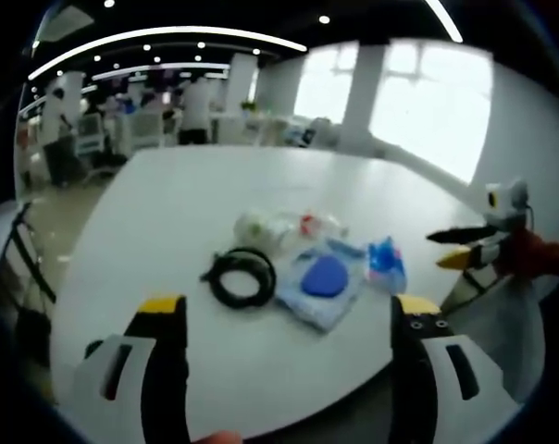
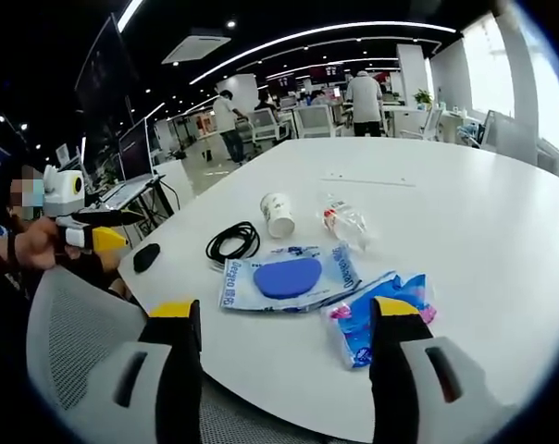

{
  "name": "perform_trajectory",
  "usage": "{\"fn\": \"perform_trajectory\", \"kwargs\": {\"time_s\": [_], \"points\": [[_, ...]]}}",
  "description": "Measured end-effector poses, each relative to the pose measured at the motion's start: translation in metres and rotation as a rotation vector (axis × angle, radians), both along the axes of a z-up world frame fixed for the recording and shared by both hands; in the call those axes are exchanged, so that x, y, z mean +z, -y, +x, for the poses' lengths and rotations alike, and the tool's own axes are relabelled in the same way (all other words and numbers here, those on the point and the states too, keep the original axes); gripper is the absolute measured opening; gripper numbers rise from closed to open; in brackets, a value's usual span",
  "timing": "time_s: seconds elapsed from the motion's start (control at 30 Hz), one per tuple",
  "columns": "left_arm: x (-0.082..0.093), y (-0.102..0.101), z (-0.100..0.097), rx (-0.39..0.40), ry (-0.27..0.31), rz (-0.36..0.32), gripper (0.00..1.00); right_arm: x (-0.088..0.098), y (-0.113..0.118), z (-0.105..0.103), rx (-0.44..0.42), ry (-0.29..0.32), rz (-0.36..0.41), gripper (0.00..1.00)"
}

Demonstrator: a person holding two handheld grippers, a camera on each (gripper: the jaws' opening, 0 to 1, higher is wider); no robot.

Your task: Arrange the tabletop items into an orderly group along one side of the table until the central work area is clear of visible clutter.

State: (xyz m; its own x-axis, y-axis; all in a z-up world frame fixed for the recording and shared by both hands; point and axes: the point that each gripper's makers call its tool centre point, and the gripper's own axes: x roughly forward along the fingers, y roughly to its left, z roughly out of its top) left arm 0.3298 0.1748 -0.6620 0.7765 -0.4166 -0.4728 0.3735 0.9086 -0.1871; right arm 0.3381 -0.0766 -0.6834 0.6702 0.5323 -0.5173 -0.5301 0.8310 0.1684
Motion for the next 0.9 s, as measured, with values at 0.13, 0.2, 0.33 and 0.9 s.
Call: {"fn": "perform_trajectory", "kwargs": {"time_s": [0.13, 0.2, 0.33, 0.9], "points": [[-0.0006, 0.0004, 0.0009, -0.004, -0.002, -0.005, 0.87, -0.0008, 0.0017, 0.001, -0.002, 0.005, -0.016, 0.74], [0.0009, 0.0016, 0.0006, -0.005, -0.001, -0.006, 0.87, 0.0005, 0.002, 0.0017, -0.005, 0.012, -0.014, 0.74], [0.0006, 0.0013, 0.0007, -0.003, -0.003, -0.006, 0.87, 0.0011, 0.0042, 0.0024, -0.018, 0.004, -0.003, 0.73], [-0.0008, 0.0003, 0.0006, -0.003, -0.006, -0.005, 0.87, 0.0024, 0.0037, 0.002, -0.018, 0.01, -0.001, 0.71]]}}
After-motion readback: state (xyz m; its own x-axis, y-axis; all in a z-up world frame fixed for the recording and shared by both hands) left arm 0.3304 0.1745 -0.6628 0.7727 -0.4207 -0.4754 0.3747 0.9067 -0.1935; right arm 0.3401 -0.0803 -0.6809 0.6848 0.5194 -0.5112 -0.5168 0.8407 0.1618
